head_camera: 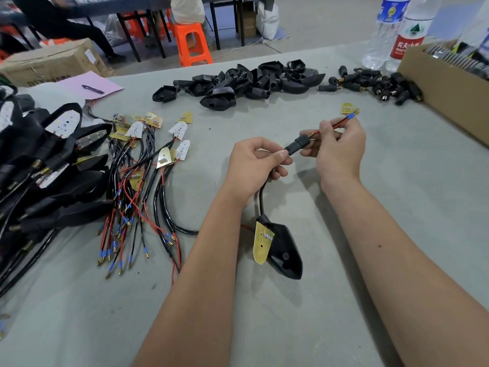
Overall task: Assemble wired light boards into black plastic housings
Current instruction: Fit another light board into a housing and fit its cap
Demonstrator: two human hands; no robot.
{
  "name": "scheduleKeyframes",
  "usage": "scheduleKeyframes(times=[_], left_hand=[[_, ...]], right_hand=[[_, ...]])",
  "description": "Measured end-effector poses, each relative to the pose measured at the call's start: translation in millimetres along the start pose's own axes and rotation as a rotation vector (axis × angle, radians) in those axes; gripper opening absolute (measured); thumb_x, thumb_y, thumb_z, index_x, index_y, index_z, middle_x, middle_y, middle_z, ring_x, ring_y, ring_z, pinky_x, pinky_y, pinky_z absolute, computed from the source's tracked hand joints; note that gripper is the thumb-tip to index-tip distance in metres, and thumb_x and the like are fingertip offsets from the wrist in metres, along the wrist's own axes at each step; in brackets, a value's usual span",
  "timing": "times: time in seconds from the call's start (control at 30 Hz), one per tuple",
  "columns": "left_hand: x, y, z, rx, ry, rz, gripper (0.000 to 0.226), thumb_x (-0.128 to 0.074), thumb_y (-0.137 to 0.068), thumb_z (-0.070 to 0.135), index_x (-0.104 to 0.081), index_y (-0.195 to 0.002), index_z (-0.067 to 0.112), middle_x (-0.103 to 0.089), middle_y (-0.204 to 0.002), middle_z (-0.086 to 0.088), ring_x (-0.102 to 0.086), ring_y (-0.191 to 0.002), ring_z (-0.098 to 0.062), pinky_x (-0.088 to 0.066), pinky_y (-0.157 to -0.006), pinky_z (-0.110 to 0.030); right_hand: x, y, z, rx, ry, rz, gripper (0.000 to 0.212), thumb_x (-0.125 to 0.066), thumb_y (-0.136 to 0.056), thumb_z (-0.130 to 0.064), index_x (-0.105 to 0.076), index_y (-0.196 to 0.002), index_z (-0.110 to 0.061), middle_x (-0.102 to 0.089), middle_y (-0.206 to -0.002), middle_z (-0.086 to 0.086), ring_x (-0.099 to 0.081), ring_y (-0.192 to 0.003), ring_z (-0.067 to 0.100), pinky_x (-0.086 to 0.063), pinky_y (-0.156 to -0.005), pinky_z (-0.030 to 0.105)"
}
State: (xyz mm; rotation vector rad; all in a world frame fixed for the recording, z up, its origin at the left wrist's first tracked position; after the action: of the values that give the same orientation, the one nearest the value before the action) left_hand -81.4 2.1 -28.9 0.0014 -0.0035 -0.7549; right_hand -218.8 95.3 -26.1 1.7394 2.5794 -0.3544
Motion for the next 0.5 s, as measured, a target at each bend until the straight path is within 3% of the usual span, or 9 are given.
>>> scheduleKeyframes(times=[0.1,0.23,0.37,0.5], left_hand=[[0,0,1,-0.006,-0.030,-0.008,0.020,-0.075,-0.092,0.012,-0.066,-0.108,0.005,-0.078,-0.087,-0.011,-0.065,-0.061,-0.015,-0.049,-0.056,-0.023],[-5,1,3,-0.008,-0.049,-0.054,0.016,-0.076,-0.091,0.021,-0.074,-0.101,0.009,-0.079,-0.089,-0.007,-0.058,-0.060,-0.013,-0.046,-0.056,-0.023],[-8,2,2,0.006,-0.083,-0.091,0.013,-0.081,-0.086,0.010,-0.073,-0.095,0.004,-0.078,-0.084,-0.011,-0.062,-0.060,-0.014,-0.051,-0.059,-0.026],[-1,3,3,0.102,-0.040,-0.164,0.016,-0.078,-0.085,-0.001,-0.068,-0.098,-0.003,-0.075,-0.080,-0.013,-0.067,-0.060,-0.019,-0.056,-0.061,-0.025]], right_hand=[[1,1,-2,0.052,0.049,0.002,0.014,-0.046,-0.105,-0.010,-0.041,-0.095,-0.017,-0.077,-0.080,0.003,-0.067,-0.047,0.027,-0.057,-0.047,0.036],[2,2,-3,0.085,0.100,-0.009,0.016,-0.051,-0.103,-0.012,-0.043,-0.092,-0.022,-0.076,-0.077,0.003,-0.070,-0.051,0.030,-0.057,-0.045,0.039],[3,1,-3,0.096,0.150,0.021,0.018,-0.054,-0.101,-0.015,-0.046,-0.089,-0.026,-0.077,-0.074,0.000,-0.073,-0.061,0.023,-0.055,-0.048,0.035],[17,-11,2,-0.048,-0.012,0.218,0.018,-0.051,-0.103,-0.012,-0.043,-0.090,-0.020,-0.074,-0.069,0.003,-0.065,-0.050,0.019,-0.043,-0.041,0.028]])
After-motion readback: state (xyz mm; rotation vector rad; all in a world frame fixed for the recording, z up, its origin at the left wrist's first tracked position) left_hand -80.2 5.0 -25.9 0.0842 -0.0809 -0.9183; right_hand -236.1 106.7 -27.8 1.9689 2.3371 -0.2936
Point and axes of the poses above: each hand's wrist, its own y-axis away from the middle knuckle, its own x-axis out of the back of the hand, z = x × y, the point moved 3 cm from there along -y, towards the middle knuckle
